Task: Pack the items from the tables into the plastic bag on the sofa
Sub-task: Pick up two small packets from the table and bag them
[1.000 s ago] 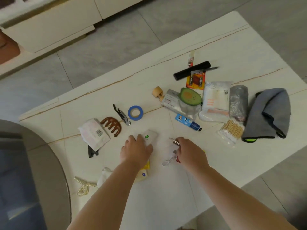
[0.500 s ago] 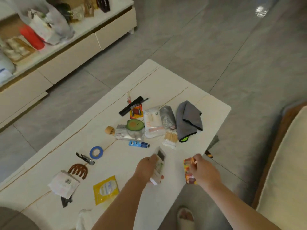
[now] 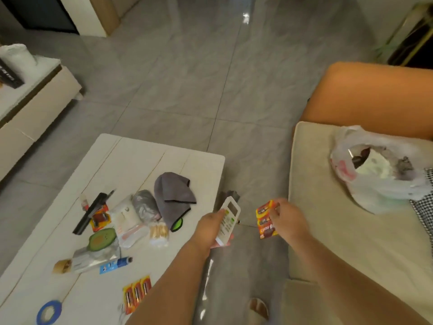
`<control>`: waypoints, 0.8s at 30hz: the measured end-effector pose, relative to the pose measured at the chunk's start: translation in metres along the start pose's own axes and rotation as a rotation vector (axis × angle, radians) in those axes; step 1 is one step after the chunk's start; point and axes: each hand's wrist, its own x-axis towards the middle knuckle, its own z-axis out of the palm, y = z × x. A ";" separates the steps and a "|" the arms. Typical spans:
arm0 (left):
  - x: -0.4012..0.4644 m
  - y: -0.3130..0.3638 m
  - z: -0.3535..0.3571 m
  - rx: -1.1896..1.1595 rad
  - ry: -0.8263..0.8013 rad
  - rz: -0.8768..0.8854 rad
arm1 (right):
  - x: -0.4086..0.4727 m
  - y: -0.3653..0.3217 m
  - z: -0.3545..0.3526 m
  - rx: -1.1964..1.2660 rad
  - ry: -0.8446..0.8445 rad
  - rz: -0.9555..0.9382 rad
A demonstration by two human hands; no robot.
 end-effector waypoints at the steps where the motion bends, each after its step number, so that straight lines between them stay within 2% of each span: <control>1: 0.006 0.006 0.017 0.038 -0.009 0.009 | 0.009 0.011 -0.012 0.033 0.008 0.028; 5: 0.028 0.031 0.089 0.134 -0.047 0.031 | 0.040 0.055 -0.059 0.168 0.043 0.118; 14: 0.059 0.070 0.232 0.220 -0.155 0.050 | 0.089 0.152 -0.132 0.274 0.132 0.289; 19: 0.073 0.090 0.291 0.321 -0.159 0.034 | 0.101 0.200 -0.152 0.307 0.166 0.399; 24: 0.098 0.112 0.350 0.369 -0.219 0.054 | 0.122 0.232 -0.167 0.458 0.226 0.515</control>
